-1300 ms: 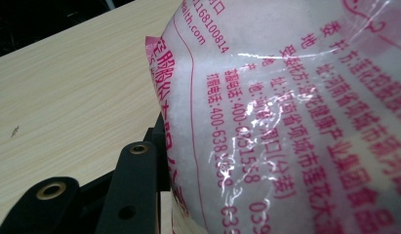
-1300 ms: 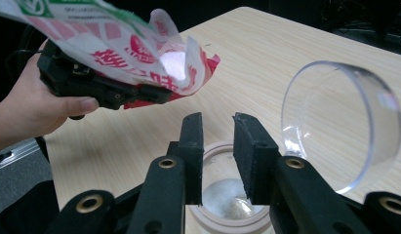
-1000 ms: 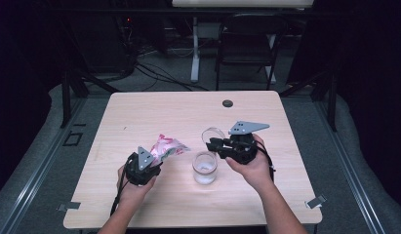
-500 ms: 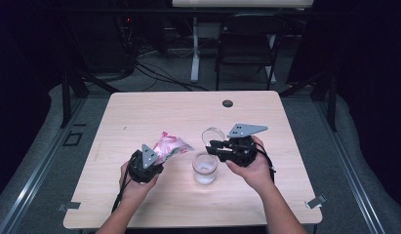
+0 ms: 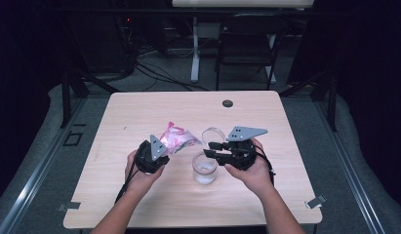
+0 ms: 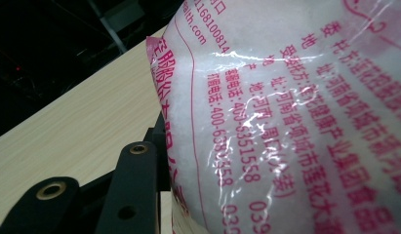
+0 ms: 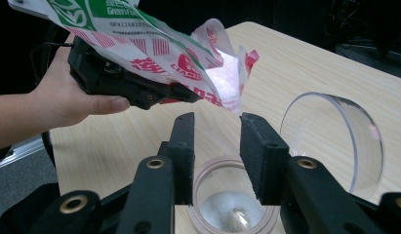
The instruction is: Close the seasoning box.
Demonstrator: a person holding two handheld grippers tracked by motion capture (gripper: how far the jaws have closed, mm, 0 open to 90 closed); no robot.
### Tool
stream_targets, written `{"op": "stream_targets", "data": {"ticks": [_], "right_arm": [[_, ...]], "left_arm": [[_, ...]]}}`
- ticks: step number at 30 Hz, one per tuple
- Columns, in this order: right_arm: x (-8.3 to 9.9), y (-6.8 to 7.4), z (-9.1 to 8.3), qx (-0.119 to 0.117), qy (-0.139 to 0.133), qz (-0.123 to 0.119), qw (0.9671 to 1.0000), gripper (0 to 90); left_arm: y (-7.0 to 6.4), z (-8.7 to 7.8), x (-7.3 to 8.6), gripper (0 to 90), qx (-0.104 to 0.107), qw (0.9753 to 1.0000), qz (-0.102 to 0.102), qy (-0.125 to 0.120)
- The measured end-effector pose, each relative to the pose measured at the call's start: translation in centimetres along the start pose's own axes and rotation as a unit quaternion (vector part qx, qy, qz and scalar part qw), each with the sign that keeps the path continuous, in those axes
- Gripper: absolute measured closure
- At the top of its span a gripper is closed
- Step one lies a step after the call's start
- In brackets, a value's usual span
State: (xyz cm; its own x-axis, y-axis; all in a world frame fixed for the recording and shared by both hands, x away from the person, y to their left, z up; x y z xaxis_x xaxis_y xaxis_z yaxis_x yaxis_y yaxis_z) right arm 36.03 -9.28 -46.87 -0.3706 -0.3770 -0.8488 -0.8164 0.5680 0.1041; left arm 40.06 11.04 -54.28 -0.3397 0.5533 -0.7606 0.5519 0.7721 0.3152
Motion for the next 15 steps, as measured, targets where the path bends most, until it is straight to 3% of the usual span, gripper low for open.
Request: {"op": "stream_targets", "data": {"ticks": [9, 15], "right_arm": [[0.2, 0.2, 0.2, 0.003, 0.003, -0.004, 1.0, 64.5], [0.3, 0.6, 0.3, 0.003, 0.003, -0.012, 0.9999, 62.4]], "left_arm": [[-0.6, 0.3, 0.6, 60.9, -0.007, 0.9998, 0.02, 0.004], [-0.7, 0.1, 1.1, 60.9, -0.025, 0.999, 0.036, 0.007]]}}
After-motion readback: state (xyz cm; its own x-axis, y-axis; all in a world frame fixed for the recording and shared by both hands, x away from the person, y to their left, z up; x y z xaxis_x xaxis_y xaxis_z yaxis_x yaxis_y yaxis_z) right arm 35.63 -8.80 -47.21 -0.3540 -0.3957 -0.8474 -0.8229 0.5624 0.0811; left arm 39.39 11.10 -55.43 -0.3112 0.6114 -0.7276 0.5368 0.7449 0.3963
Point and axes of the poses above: each handheld gripper's, and its own axes: z roughly forward along the jaws, x roughly out of its underside, y roughly to its left, the point moved 7 cm from there along z, roughly forward along the jaws, and after that the axes turned 4 degrees about y, right-handed, at the moved point
